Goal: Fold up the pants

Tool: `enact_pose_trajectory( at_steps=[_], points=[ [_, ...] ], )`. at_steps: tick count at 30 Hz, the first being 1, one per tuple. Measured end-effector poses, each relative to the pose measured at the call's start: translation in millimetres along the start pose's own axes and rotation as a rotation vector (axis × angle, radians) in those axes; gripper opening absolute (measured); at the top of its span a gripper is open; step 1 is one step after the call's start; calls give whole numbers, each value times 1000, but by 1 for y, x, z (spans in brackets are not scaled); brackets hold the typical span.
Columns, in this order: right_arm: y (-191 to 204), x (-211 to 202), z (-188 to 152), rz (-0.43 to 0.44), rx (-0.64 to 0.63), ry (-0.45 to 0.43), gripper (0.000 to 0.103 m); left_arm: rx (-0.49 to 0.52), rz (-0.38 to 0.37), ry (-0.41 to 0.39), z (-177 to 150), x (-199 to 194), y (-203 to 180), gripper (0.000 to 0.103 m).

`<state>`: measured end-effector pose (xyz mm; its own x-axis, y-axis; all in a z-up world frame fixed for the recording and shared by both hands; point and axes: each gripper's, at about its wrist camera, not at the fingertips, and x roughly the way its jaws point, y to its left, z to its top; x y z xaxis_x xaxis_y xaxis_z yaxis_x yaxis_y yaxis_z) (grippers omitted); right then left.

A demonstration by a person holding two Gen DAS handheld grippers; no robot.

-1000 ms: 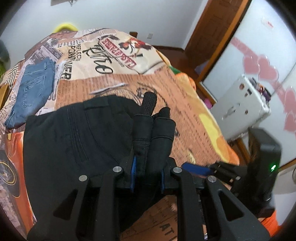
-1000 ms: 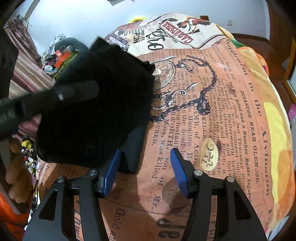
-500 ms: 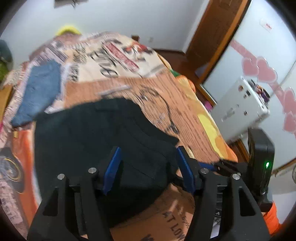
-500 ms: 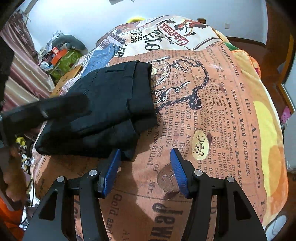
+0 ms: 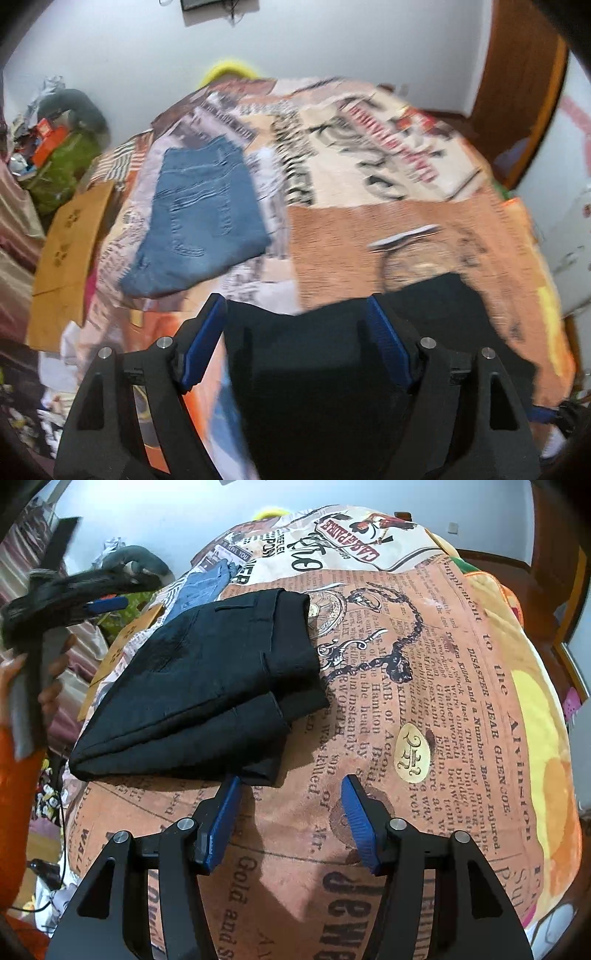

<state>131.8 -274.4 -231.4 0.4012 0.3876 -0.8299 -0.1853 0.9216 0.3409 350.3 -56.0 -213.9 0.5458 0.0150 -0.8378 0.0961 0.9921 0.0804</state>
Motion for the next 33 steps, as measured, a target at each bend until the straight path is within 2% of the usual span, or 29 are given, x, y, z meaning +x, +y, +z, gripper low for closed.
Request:
enact_pose_trajectory(
  at_steps=[4, 7, 11, 13, 16, 23, 33],
  points=[
    [-1, 2, 3, -7, -3, -2, 56, 25, 37, 100, 0, 49, 16, 77],
    [-2, 3, 6, -4, 1, 1, 56, 36, 100, 180, -6, 83, 27, 77],
    [-5, 5, 12, 1, 8, 0, 56, 11, 62, 215, -19, 103, 42, 86],
    [-7, 8, 16, -9, 17, -3, 56, -15, 33, 215, -24, 104, 50, 87],
    [-10, 10, 22, -38, 32, -11, 56, -27, 21, 214, -35, 99, 60, 87],
    [-20, -6, 30, -69, 64, -59, 56, -9, 62, 196, -72, 60, 66, 87],
    [-2, -32, 27, -79, 6, -117, 56, -96, -4, 175, -139, -2, 68, 87]
  ],
)
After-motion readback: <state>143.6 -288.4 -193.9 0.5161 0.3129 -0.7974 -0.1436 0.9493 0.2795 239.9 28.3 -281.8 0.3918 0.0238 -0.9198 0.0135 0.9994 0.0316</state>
